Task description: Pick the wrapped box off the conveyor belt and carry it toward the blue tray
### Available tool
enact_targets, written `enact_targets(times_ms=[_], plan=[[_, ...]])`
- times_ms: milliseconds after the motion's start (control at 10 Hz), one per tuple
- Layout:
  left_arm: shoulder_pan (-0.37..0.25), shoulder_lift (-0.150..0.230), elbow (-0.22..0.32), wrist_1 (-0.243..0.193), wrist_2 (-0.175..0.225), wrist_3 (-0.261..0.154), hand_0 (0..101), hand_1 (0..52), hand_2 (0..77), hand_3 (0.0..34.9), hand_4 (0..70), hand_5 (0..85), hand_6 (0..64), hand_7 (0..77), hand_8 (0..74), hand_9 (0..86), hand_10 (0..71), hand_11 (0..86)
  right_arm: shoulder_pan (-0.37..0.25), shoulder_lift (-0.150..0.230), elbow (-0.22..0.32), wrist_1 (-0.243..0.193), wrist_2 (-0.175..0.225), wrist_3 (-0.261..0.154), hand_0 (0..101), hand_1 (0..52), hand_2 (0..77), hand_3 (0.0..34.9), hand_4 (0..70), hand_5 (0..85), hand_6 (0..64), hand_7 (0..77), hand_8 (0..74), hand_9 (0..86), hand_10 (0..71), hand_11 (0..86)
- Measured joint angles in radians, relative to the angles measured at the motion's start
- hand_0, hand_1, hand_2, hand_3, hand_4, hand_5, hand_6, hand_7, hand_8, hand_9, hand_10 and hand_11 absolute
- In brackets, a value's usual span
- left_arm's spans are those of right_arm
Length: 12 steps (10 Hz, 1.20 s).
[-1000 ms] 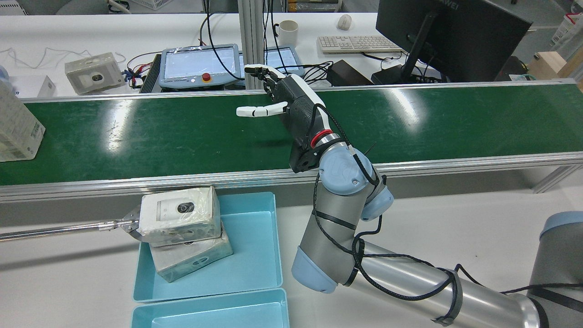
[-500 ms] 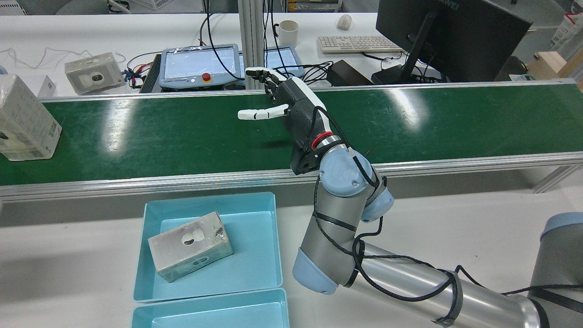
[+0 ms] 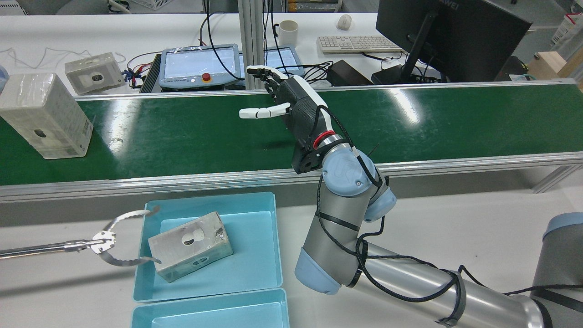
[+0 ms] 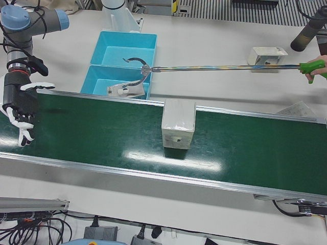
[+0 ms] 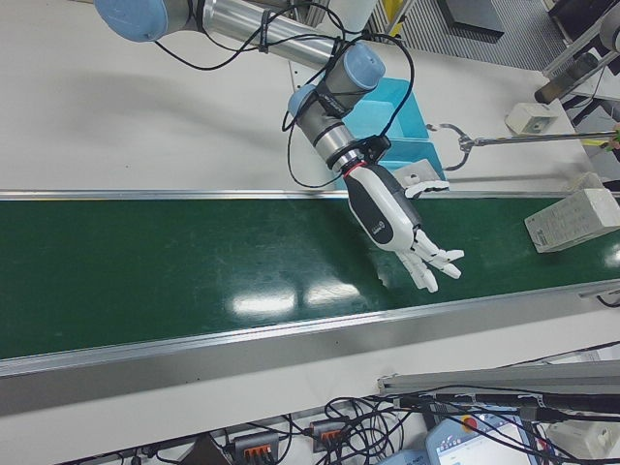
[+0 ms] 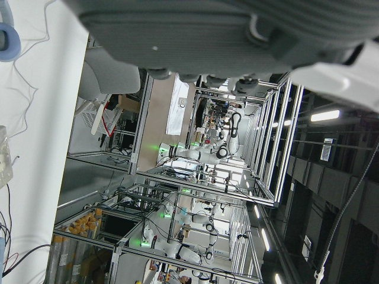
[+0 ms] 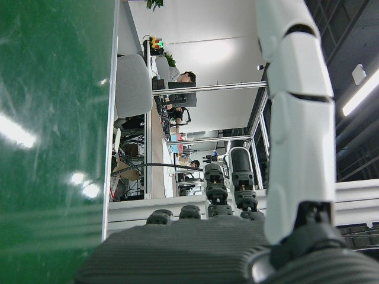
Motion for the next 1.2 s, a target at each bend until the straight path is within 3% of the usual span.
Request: enact_targets(times_ms=[1200], plan=[[0.0, 0.0, 0.0, 0.0, 0.0, 0.0, 0, 0.0, 0.5, 0.0, 0.0, 1.1, 0.5, 0.5, 0.5, 0.0, 0.5, 0.5, 0.001, -0.003, -0.018, 0.005, 0.002, -0.009, 49, 16.4, 14.2, 0.0, 8.7, 28.9, 4.9, 6.5, 0.0, 2.7, 0.5, 1.1]])
